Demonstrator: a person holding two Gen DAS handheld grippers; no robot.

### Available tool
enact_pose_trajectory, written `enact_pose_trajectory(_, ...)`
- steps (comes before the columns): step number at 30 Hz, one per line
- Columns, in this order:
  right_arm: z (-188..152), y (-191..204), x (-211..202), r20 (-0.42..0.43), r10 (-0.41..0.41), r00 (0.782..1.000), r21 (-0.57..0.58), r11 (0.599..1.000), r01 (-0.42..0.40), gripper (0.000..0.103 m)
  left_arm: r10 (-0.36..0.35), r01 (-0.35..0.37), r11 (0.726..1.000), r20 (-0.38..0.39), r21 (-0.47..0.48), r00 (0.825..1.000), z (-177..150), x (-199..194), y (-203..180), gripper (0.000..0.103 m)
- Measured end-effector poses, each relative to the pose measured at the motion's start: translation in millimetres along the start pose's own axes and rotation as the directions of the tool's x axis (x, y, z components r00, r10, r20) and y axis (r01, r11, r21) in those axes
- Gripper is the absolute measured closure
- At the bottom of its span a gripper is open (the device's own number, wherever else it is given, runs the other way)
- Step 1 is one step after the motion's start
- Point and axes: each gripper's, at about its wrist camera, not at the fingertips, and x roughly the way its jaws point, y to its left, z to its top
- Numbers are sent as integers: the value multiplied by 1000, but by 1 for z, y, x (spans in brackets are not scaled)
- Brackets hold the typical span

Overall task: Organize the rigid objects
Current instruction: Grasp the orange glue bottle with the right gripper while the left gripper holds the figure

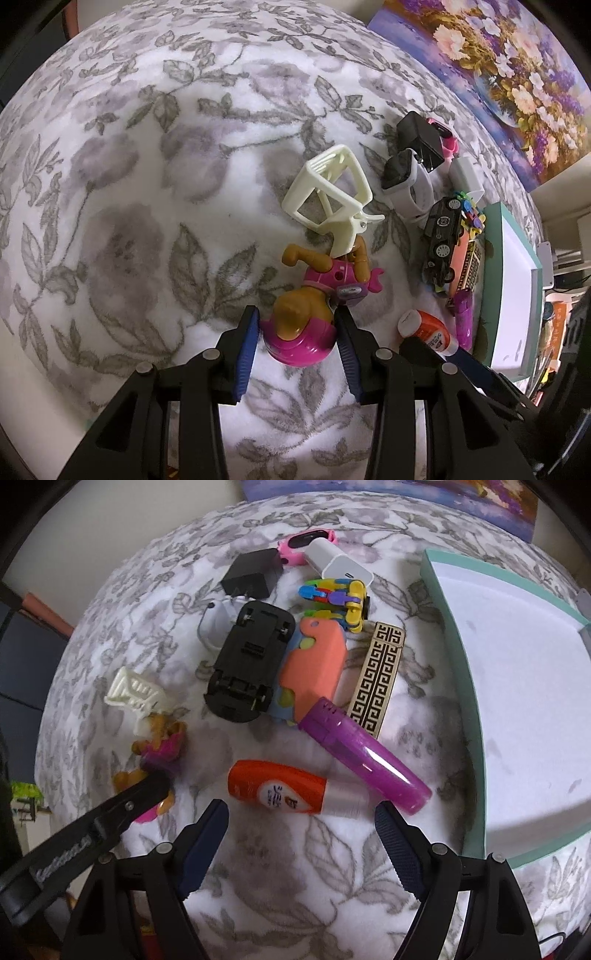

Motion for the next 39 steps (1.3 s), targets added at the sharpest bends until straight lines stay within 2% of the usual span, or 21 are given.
enact_pose_trajectory(11,13,7,12,15,-23,1000,78,997,22,19,-27,27,1000,-9,-5,1000,-2,-9,11,60)
enact_pose_trajectory(30,14,3,12,31,-57,998,122,991,53,18,-31,31,999,6,-39,1000,-9,-18,13,60)
enact_pose_trajectory(35,11,6,11,40,-64,997,122,991,58,23,-28,28,999,8,-41,1000,-10,-20,11,60)
enact_pose_trajectory(39,9,3,9,39,-43,998,128,991,37,23,-33,34,999,11,-35,999,-12,-23,9,60)
